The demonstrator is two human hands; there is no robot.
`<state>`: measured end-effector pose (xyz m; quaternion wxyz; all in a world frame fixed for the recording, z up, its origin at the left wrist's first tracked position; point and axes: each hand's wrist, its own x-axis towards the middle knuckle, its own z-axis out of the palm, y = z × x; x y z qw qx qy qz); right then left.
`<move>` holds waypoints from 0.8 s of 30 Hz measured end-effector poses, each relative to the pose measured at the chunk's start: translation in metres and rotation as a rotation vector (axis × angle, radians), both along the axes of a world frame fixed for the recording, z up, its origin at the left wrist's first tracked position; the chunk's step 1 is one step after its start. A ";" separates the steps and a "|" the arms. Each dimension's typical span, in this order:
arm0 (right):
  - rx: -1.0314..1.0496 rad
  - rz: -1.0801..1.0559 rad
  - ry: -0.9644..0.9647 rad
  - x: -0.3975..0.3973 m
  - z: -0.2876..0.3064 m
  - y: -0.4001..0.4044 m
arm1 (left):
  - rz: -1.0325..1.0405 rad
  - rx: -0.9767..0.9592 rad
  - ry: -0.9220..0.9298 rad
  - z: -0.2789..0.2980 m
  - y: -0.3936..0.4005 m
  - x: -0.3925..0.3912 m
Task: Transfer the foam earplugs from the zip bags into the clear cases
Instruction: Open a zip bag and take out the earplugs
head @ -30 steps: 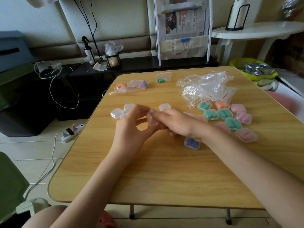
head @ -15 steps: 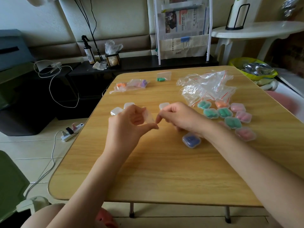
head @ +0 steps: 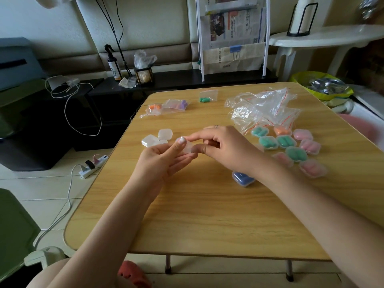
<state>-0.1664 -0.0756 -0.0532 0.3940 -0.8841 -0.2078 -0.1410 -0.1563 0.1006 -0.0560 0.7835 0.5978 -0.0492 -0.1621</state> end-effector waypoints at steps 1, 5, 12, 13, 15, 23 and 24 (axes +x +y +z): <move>-0.017 0.002 -0.022 0.000 0.001 0.001 | -0.006 -0.008 0.009 0.000 0.000 0.000; 0.100 -0.055 -0.008 0.002 0.004 -0.006 | -0.098 0.064 -0.027 0.001 -0.004 -0.006; 0.219 -0.014 0.237 0.003 0.001 -0.002 | -0.432 -0.013 0.074 0.008 -0.006 -0.015; 0.251 -0.023 0.271 0.003 0.001 -0.002 | -0.402 -0.037 0.082 0.008 -0.006 -0.014; 0.392 -0.043 0.387 0.006 0.001 -0.003 | -0.305 -0.105 0.098 0.006 -0.006 -0.009; 0.716 0.033 0.435 0.002 -0.001 0.004 | -0.034 -0.220 0.058 -0.004 -0.002 0.006; 0.732 0.038 0.425 0.002 -0.001 0.005 | -0.031 -0.216 0.050 -0.005 -0.002 0.006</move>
